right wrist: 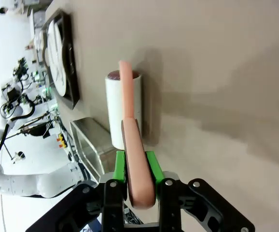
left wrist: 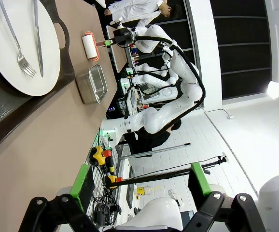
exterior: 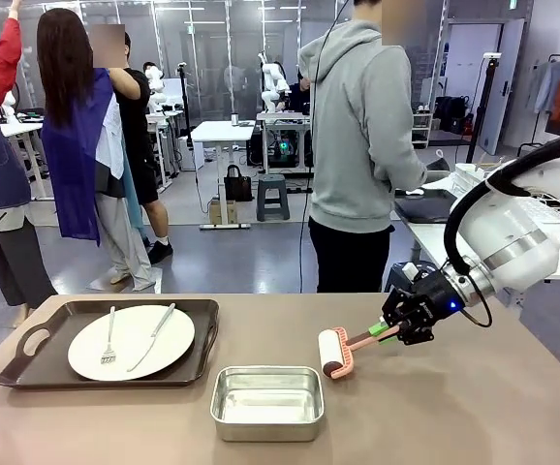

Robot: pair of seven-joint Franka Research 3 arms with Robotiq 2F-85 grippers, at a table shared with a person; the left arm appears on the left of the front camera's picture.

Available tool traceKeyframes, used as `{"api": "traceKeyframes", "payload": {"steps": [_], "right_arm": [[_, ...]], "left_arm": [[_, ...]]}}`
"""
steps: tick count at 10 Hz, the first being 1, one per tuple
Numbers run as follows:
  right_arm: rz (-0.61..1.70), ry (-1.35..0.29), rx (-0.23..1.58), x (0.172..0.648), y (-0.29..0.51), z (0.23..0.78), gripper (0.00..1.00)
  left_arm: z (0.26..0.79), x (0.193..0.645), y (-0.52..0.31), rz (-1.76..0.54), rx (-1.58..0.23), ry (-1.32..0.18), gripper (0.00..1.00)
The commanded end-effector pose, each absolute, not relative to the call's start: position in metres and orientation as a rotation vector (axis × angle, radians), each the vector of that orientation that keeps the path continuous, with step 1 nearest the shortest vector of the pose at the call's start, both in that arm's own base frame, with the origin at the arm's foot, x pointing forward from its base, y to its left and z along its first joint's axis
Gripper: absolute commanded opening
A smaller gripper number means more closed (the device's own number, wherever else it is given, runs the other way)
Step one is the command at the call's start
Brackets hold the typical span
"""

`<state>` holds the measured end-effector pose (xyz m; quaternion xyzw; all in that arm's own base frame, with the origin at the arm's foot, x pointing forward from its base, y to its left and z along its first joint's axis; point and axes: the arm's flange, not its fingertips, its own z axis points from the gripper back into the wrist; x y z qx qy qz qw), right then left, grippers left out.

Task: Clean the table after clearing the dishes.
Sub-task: When the left (or right) Handle tray is removed, use the left hand (or right hand) to clean the left (or right) side of the table with the Lint Roller.

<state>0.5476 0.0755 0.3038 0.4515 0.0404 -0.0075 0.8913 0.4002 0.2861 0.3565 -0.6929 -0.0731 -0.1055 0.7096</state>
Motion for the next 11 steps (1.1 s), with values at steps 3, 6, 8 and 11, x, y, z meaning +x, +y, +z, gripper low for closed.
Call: {"api": "traceKeyframes", "payload": {"steps": [3,6,8,11], "right_arm": [[-0.032,-0.027,0.864,0.521,0.042,0.291,0.22],[-0.027,-0.032,0.786,0.513,-0.006,0.307,0.22],[-0.062,-0.054,0.694,0.515,-0.032,0.328,0.22],[-0.084,-0.071,0.557,0.522,-0.050,0.361,0.22]], "left_arm": [[0.358,0.397,0.290,-0.237,-1.545,-0.177,1.00],[0.358,0.397,0.290,-0.237,-1.545,-0.177,1.00],[0.358,0.397,0.290,-0.237,-1.545,-0.177,1.00],[0.358,0.397,0.290,-0.237,-1.545,-0.177,1.00]]}}
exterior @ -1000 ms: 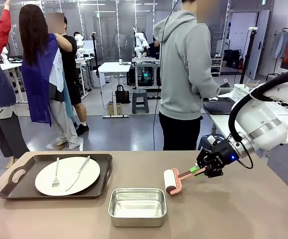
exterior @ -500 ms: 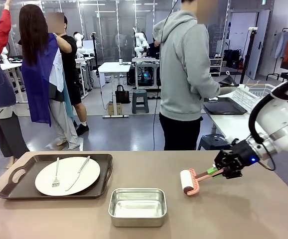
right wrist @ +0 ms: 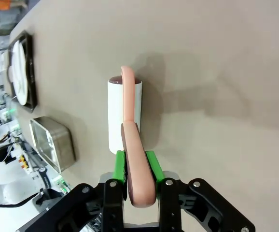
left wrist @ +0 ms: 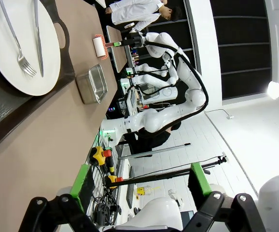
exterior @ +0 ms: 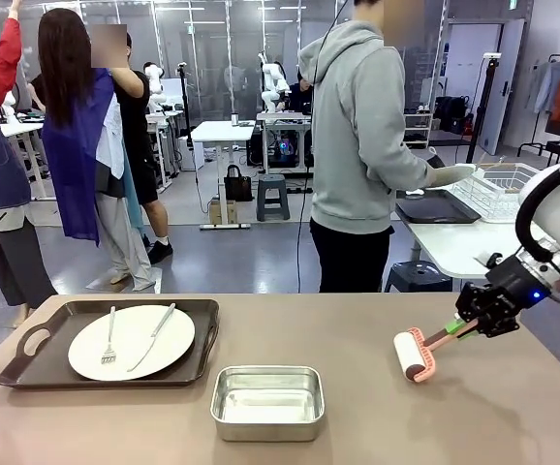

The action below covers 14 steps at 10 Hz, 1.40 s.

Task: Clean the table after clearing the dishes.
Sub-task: When the left (or right) Handle tray is removed, use the left hand (or right hand) to clean the left (or right) side of the table with the Lint Roller.

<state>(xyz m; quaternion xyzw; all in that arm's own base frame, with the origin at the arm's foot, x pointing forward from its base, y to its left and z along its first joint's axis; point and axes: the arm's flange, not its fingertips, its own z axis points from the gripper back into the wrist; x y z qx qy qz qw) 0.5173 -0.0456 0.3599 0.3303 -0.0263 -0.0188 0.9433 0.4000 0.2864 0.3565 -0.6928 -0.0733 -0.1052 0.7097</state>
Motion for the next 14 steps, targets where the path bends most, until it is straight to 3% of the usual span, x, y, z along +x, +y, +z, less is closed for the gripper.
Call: {"api": "traceKeyframes", "payload": {"steps": [1,6,9,11,13,14], "right_arm": [[-0.086,-0.066,0.492,0.522,-0.053,0.367,0.22],[-0.153,-0.145,0.246,0.524,-0.062,0.402,0.22],[-0.113,-0.173,0.287,0.507,-0.063,0.459,0.22],[-0.115,-0.236,0.167,0.486,-0.068,0.505,0.22],[-0.095,-0.247,0.107,0.466,-0.070,0.518,0.22],[-0.075,-0.257,0.195,0.491,-0.072,0.512,0.22]], "left_arm": [[0.358,0.397,0.290,-0.237,-1.545,-0.177,1.00],[0.358,0.397,0.290,-0.237,-1.545,-0.177,1.00],[0.358,0.397,0.290,-0.237,-1.545,-0.177,1.00],[0.358,0.397,0.290,-0.237,-1.545,-0.177,1.00],[0.358,0.397,0.290,-0.237,-1.545,-0.177,1.00],[0.358,0.397,0.290,-0.237,-1.545,-0.177,1.00]]}}
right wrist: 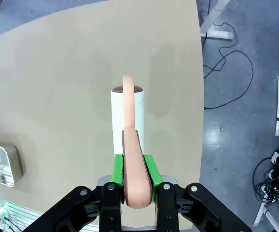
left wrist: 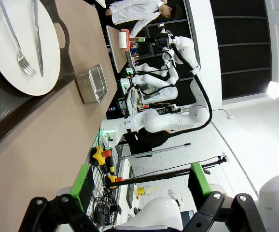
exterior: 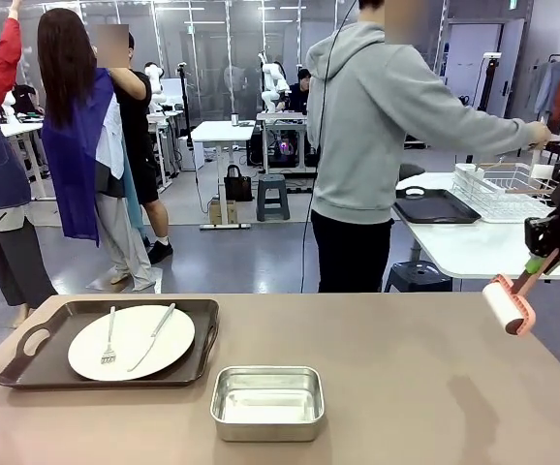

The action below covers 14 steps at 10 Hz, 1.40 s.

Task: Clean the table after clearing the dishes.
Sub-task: When the left (or right) Handle tray is removed, use the left hand (or right hand) to clean the left (or right) side of the table with the Lint Roller, then place the Lint Roller back on top of the Airtight Container.

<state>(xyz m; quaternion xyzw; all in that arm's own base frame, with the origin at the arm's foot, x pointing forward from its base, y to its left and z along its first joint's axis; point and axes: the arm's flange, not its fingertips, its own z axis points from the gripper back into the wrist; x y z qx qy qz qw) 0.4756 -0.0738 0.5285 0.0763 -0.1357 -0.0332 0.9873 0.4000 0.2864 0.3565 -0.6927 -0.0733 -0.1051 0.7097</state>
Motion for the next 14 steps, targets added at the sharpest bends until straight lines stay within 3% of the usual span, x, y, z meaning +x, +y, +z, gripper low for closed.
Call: {"api": "traceKeyframes", "payload": {"steps": [1,14], "right_arm": [[-0.075,-0.257,0.195,0.4905,-0.0724,0.5124,0.22],[-0.077,-0.244,0.173,0.4893,-0.0733,0.5100,0.22]], "left_arm": [[0.3577,0.3972,0.2900,-0.237,-1.545,-0.177,1.00],[0.3577,0.3972,0.2900,-0.237,-1.545,-0.177,1.00]]}}
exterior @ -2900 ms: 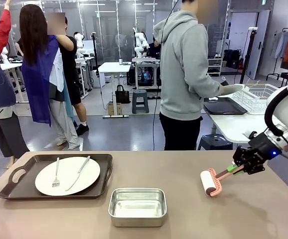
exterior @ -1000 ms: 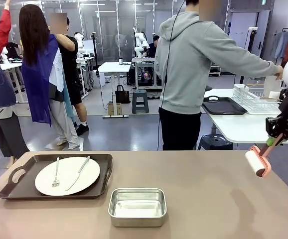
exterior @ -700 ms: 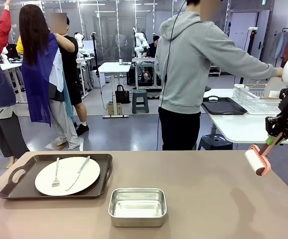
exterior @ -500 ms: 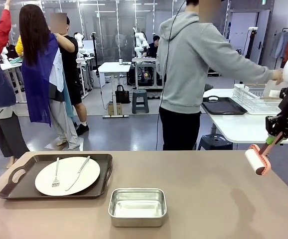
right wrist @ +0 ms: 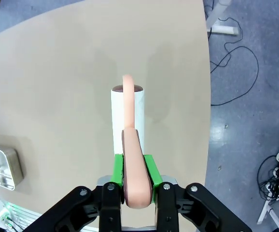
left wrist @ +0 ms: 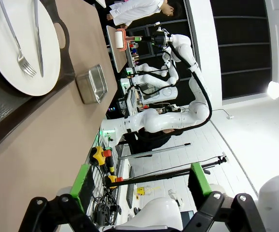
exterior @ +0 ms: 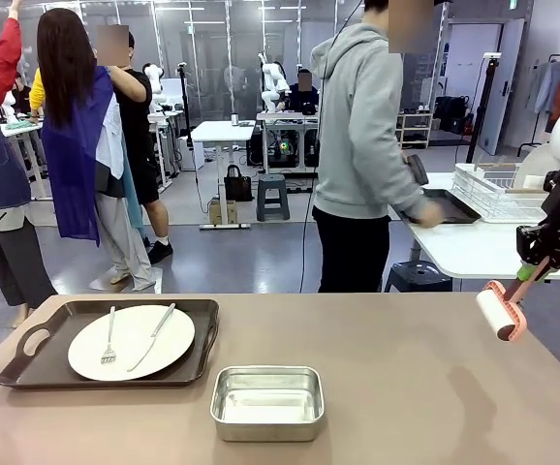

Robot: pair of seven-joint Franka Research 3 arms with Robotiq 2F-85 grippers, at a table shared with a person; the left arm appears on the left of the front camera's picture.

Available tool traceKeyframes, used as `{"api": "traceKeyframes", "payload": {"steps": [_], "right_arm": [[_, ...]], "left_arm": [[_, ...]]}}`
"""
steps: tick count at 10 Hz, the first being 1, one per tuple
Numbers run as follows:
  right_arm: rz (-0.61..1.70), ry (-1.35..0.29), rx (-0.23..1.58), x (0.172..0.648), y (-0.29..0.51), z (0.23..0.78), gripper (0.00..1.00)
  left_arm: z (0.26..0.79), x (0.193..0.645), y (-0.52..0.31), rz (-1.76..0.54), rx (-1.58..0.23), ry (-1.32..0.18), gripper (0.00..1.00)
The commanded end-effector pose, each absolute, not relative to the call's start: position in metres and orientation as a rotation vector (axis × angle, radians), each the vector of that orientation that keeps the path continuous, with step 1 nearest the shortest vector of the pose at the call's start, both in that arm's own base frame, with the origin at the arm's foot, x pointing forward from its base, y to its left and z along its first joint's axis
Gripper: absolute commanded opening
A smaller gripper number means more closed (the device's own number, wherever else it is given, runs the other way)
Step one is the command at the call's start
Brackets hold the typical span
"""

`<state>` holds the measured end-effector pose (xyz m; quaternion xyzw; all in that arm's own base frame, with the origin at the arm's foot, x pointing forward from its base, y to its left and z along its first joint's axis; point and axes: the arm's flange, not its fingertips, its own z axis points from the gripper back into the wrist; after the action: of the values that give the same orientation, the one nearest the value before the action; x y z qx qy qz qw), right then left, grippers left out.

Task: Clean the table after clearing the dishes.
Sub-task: Place the Lint Roller back on top of the Airtight Container.

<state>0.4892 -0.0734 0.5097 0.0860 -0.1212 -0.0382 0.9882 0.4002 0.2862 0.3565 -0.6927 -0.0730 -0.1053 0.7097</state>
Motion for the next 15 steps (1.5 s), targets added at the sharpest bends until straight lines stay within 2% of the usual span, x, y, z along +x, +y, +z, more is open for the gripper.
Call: {"api": "traceKeyframes", "payload": {"steps": [1,3,5,7,11,12,14,15], "right_arm": [[0.083,-0.342,0.124,0.486,-0.033,0.541,0.22],[0.374,-0.362,0.082,0.472,0.060,0.589,0.22],[0.612,-0.339,0.043,0.455,0.149,0.613,0.22],[0.866,-0.298,0.011,0.433,0.239,0.615,0.22],[1.271,-0.163,0.003,0.400,0.355,0.579,0.22],[1.300,-0.122,0.034,0.392,0.367,0.569,0.22],[1.275,-0.178,0.065,0.383,0.360,0.570,0.22],[1.281,-0.133,0.050,0.385,0.376,0.557,0.22]], "left_arm": [[0.358,0.397,0.290,-0.237,-1.545,-0.177,1.00],[0.358,0.397,0.290,-0.237,-1.545,-0.177,1.00],[0.358,0.397,0.290,-0.237,-1.545,-0.177,1.00],[0.358,0.397,0.290,-0.237,-1.545,-0.177,1.00],[0.358,0.397,0.290,-0.237,-1.545,-0.177,1.00],[0.358,0.397,0.290,-0.237,-1.545,-0.177,1.00],[0.358,0.397,0.290,-0.237,-1.545,-0.177,1.00],[0.358,0.397,0.290,-0.237,-1.545,-0.177,1.00]]}}
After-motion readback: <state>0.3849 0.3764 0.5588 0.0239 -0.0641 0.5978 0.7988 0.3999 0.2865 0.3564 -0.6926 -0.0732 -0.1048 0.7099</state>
